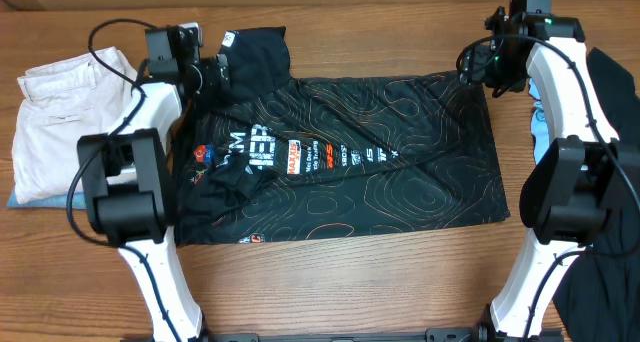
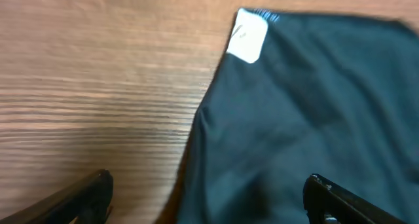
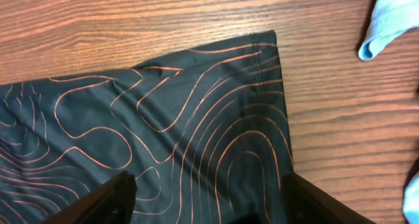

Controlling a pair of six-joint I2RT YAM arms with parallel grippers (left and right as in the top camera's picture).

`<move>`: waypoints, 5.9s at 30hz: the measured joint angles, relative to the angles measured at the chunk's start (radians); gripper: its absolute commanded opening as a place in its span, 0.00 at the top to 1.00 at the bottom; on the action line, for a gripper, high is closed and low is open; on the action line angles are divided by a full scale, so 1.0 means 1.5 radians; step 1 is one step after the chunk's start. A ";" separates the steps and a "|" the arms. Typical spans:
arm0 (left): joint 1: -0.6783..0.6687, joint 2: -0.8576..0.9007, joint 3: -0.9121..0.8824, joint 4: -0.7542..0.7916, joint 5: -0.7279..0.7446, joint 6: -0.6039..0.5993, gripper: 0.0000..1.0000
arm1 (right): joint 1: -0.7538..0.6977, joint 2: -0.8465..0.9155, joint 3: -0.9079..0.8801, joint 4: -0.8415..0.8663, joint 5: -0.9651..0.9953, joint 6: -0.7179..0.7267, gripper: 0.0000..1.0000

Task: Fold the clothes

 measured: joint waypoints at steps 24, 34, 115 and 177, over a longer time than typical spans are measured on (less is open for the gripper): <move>0.000 0.051 0.043 -0.003 0.067 -0.068 0.82 | 0.000 0.000 0.000 -0.025 0.000 0.012 0.30; 0.000 0.051 0.048 -0.043 0.069 -0.098 0.91 | 0.000 0.000 -0.001 0.049 0.013 0.012 0.30; 0.057 -0.199 0.057 -0.547 0.035 -0.087 0.96 | -0.057 -0.003 -0.004 -0.178 0.124 0.080 0.96; 0.081 -0.200 -0.064 -0.860 -0.070 -0.037 0.96 | -0.087 -0.009 -0.201 -0.394 0.079 0.082 0.96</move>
